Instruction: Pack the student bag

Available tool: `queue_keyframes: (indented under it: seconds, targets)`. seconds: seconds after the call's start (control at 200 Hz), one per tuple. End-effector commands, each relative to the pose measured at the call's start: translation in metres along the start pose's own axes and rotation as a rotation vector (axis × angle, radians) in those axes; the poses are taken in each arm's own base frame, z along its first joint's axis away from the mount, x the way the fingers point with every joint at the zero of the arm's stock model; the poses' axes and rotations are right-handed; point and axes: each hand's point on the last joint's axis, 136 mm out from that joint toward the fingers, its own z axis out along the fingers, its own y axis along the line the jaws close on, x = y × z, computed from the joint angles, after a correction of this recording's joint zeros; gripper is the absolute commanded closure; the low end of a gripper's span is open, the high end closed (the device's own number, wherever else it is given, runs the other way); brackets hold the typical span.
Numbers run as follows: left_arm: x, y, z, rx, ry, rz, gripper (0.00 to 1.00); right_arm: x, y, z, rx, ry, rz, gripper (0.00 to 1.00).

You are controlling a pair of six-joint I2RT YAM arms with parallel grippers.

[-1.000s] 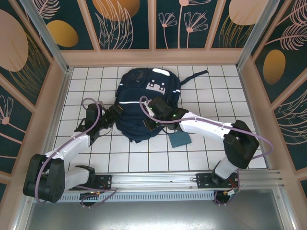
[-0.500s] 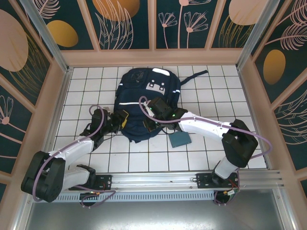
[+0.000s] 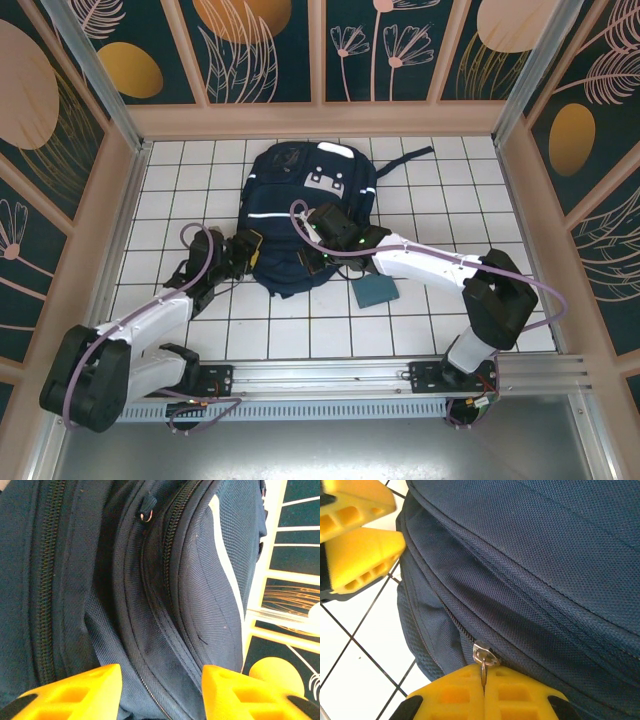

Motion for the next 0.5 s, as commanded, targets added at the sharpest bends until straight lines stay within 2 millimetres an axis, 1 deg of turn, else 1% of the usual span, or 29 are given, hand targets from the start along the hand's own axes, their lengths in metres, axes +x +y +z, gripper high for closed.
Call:
queue_keyframes:
  seconds: [0.0, 0.145, 0.175, 0.3, 0.335, 0.415, 0.495]
  targets:
    - [0.005, -0.014, 0.010, 0.061, 0.039, -0.006, 0.59, -0.030, 0.015, -0.007, -0.026, -0.096, -0.004, 1.00]
    - [0.005, -0.009, 0.015, 0.063, 0.040, -0.026, 0.64, -0.030, 0.014, -0.012, -0.017, -0.096, -0.001, 1.00]
    - [0.005, -0.010, 0.015, 0.066, 0.040, -0.026, 0.67, -0.030, 0.013, -0.013, -0.010, -0.096, 0.001, 1.00]
    - [-0.001, 0.001, 0.015, 0.036, -0.001, -0.028, 0.85, -0.029, 0.004, -0.017, 0.037, -0.104, 0.012, 1.00]
    - [-0.003, 0.005, 0.014, 0.023, -0.016, -0.024, 0.90, -0.026, -0.001, -0.018, 0.063, -0.099, 0.012, 1.00]
    - [-0.008, 0.011, 0.013, 0.000, -0.047, -0.005, 0.99, -0.020, -0.023, -0.023, 0.178, -0.088, 0.005, 1.00]
    - [-0.013, 0.016, 0.011, -0.023, -0.075, 0.013, 1.00, -0.006, -0.054, -0.029, 0.299, -0.051, -0.001, 1.00]
